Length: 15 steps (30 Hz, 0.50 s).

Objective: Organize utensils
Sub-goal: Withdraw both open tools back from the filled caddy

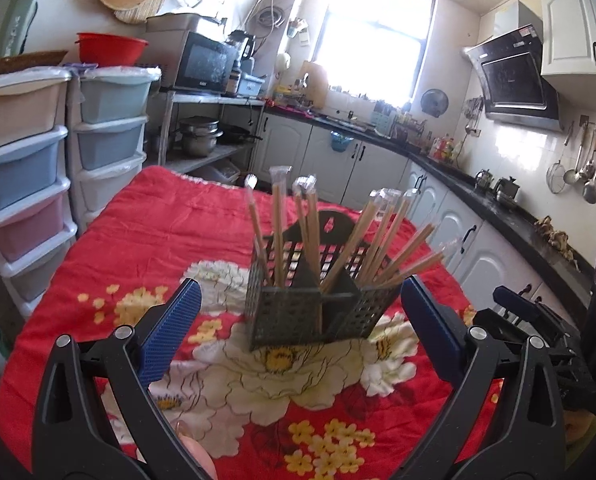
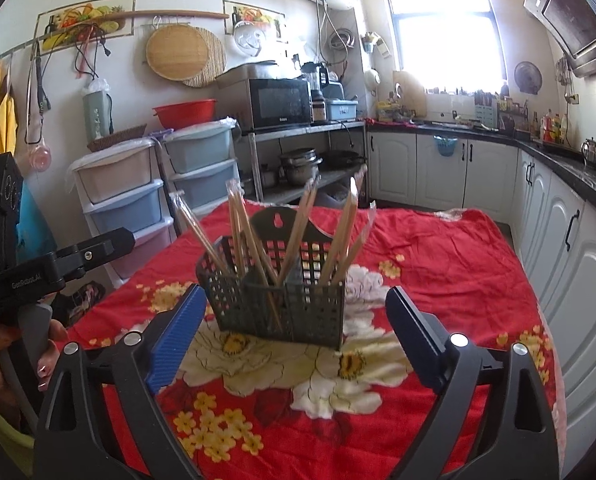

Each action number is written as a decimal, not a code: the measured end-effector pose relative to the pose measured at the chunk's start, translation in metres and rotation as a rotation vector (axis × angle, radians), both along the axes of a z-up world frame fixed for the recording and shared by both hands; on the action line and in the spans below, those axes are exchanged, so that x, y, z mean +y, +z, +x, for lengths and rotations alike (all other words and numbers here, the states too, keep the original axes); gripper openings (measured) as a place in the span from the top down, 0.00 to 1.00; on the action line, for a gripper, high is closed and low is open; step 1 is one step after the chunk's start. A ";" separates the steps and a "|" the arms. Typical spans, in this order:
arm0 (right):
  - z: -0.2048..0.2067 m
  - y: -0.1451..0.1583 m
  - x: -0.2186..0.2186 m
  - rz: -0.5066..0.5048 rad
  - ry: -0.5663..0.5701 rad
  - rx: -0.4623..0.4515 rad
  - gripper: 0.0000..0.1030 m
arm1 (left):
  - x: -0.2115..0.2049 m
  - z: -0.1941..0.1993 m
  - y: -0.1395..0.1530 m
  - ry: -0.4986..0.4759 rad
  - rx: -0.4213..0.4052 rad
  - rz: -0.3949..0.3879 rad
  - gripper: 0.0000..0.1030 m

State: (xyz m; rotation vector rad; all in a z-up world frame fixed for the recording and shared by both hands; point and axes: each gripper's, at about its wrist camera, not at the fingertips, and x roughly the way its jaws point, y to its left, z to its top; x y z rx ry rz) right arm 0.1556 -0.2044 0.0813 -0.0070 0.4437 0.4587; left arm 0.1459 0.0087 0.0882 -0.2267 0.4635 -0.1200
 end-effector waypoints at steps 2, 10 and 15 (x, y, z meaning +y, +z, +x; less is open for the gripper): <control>-0.001 -0.007 -0.001 -0.004 0.001 0.016 0.12 | 0.000 -0.003 -0.006 0.006 0.009 0.003 0.10; -0.003 -0.031 0.000 -0.018 -0.005 0.079 0.09 | 0.000 -0.012 -0.030 0.013 0.049 0.013 0.10; -0.005 -0.042 -0.002 -0.022 -0.012 0.110 0.09 | 0.000 -0.015 -0.043 0.011 0.063 0.011 0.10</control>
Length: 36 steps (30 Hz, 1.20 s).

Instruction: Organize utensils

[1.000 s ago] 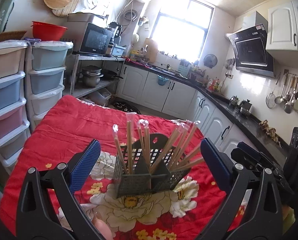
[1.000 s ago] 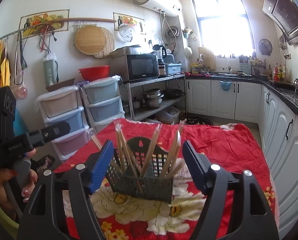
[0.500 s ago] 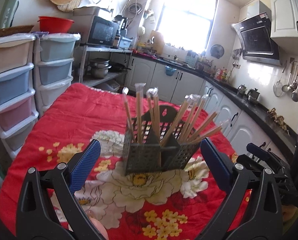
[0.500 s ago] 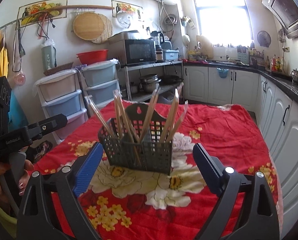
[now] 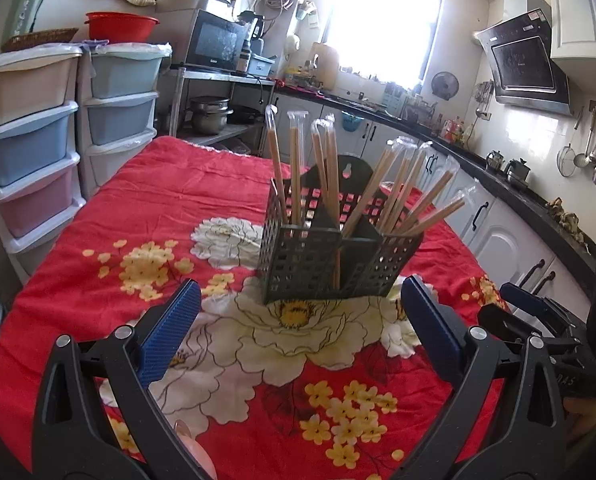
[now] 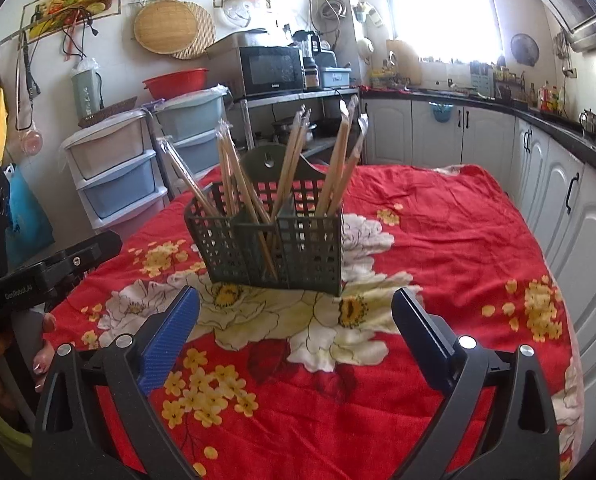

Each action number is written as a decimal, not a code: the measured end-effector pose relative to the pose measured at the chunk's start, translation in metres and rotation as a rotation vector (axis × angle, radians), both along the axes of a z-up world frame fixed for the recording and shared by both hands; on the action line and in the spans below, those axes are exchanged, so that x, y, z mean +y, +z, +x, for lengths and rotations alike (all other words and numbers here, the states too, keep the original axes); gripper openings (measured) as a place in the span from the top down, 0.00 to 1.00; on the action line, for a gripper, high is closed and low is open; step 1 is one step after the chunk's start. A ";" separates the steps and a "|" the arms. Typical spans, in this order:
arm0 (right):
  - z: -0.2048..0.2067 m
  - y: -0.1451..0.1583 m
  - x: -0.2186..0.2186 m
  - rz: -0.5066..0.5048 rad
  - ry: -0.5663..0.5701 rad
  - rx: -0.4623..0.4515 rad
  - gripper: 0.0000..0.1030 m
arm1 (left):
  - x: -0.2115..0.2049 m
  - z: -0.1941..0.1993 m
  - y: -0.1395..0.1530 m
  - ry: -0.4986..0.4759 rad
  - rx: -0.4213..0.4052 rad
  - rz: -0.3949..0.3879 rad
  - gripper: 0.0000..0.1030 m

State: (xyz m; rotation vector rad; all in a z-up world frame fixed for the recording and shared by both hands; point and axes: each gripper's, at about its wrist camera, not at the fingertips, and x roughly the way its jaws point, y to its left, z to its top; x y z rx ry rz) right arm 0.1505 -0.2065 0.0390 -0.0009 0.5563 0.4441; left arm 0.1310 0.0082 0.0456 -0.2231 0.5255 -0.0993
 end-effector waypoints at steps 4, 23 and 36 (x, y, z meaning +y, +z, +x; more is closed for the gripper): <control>0.000 -0.008 -0.001 -0.009 -0.006 0.024 0.08 | -0.002 -0.003 -0.010 0.002 0.005 0.004 0.10; -0.020 -0.031 -0.001 0.000 -0.061 -0.080 0.07 | -0.012 -0.025 -0.030 0.030 -0.111 0.052 0.10; -0.049 -0.023 -0.011 0.033 -0.126 -0.374 0.06 | -0.020 -0.036 -0.030 0.054 -0.222 0.113 0.10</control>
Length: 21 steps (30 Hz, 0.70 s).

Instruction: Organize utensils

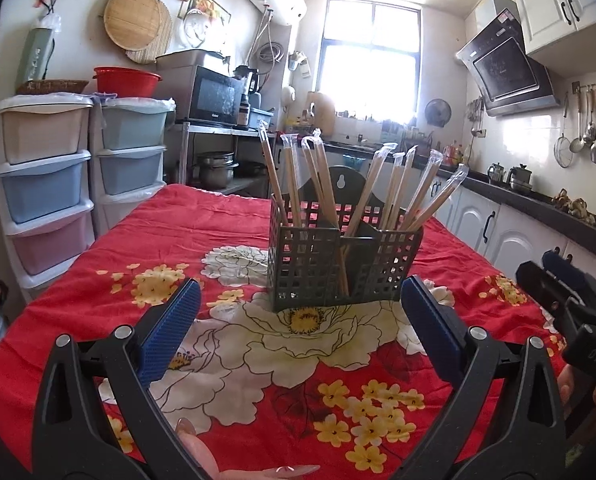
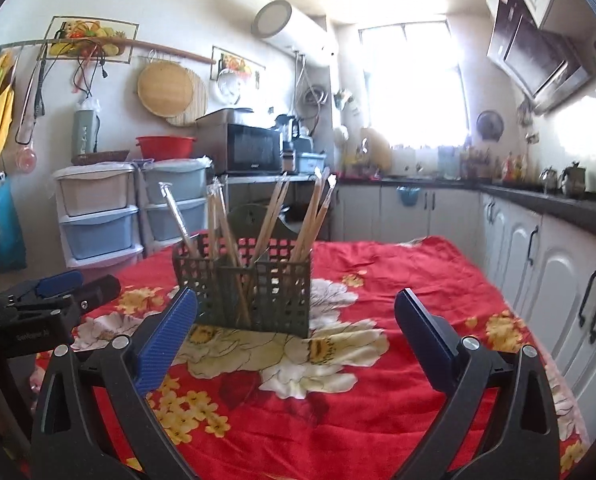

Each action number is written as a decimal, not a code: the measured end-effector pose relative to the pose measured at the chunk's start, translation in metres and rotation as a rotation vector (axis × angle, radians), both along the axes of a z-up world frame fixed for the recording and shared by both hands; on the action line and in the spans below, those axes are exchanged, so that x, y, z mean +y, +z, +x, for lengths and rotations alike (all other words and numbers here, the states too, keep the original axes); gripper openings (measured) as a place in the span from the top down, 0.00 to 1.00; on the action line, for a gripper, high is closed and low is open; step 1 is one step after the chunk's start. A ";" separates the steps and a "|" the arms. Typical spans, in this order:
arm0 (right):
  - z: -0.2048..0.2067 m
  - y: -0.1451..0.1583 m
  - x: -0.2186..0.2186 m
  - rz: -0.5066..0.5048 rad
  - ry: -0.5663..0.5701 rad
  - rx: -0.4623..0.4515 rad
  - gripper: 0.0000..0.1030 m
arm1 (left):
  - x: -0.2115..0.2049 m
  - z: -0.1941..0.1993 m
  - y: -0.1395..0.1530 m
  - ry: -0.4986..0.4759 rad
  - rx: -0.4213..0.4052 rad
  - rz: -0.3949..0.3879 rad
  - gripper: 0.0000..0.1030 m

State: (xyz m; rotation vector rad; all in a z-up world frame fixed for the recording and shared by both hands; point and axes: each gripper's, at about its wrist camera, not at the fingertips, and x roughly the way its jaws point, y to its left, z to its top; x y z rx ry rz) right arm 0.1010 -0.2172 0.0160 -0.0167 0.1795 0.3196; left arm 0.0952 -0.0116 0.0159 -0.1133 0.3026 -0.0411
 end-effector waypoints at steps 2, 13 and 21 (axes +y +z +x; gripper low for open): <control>0.000 -0.001 0.001 -0.002 0.004 0.001 0.06 | 0.000 0.000 0.000 0.001 0.000 -0.001 0.10; 0.001 -0.006 0.002 0.001 0.008 0.025 0.06 | 0.001 -0.001 -0.001 0.004 -0.003 -0.007 0.10; 0.001 -0.007 0.002 0.002 0.009 0.028 0.06 | 0.002 0.000 -0.001 0.004 -0.002 -0.008 0.10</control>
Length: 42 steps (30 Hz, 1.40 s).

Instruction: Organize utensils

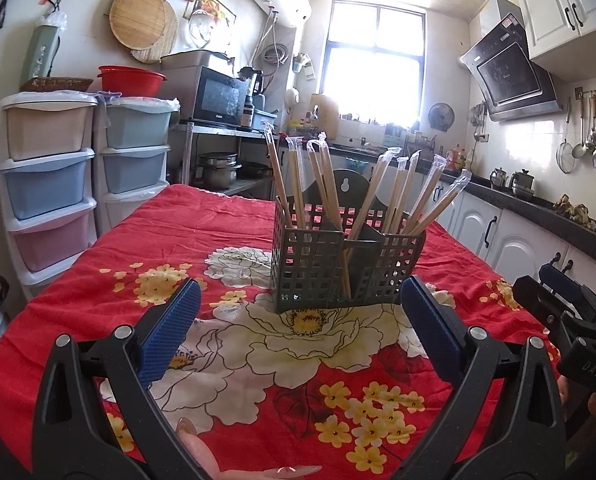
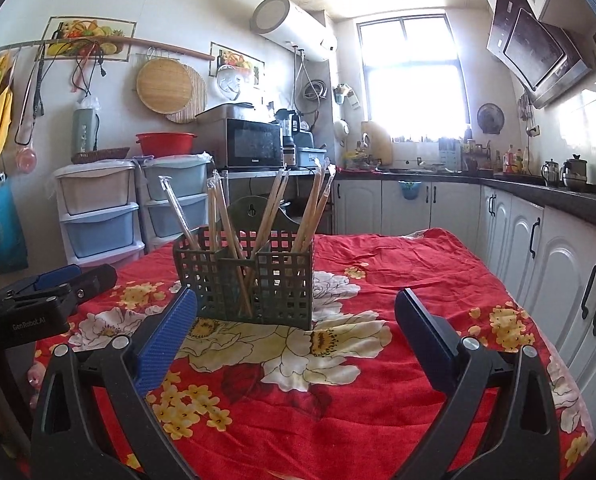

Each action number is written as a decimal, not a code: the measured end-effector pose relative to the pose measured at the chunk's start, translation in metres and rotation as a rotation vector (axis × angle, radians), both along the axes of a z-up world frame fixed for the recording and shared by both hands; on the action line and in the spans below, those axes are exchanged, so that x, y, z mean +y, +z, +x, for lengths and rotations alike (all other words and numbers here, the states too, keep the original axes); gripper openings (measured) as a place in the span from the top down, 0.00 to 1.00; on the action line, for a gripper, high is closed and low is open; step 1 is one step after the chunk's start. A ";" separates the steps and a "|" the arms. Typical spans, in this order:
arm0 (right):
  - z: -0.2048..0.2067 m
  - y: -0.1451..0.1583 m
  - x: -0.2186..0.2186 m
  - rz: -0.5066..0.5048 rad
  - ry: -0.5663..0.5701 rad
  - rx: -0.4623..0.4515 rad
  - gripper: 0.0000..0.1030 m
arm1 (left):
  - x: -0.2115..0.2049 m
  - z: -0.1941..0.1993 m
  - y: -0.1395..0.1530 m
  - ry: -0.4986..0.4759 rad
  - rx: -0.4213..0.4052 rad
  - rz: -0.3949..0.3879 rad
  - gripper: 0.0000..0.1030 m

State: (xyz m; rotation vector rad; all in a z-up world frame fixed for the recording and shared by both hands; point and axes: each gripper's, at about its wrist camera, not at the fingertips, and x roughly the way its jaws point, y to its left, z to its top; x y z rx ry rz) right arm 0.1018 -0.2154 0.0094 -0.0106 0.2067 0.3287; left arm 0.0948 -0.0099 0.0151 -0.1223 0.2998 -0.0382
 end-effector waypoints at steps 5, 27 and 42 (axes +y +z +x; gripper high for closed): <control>-0.001 0.000 0.000 0.000 0.001 0.002 0.06 | 0.001 -0.002 0.002 0.000 -0.003 -0.004 0.10; -0.002 -0.001 0.000 0.005 -0.003 0.004 0.06 | 0.001 -0.004 0.004 -0.001 -0.006 -0.005 0.10; -0.002 -0.001 -0.001 0.007 -0.004 0.002 0.06 | 0.001 -0.006 0.006 0.004 -0.002 -0.004 0.10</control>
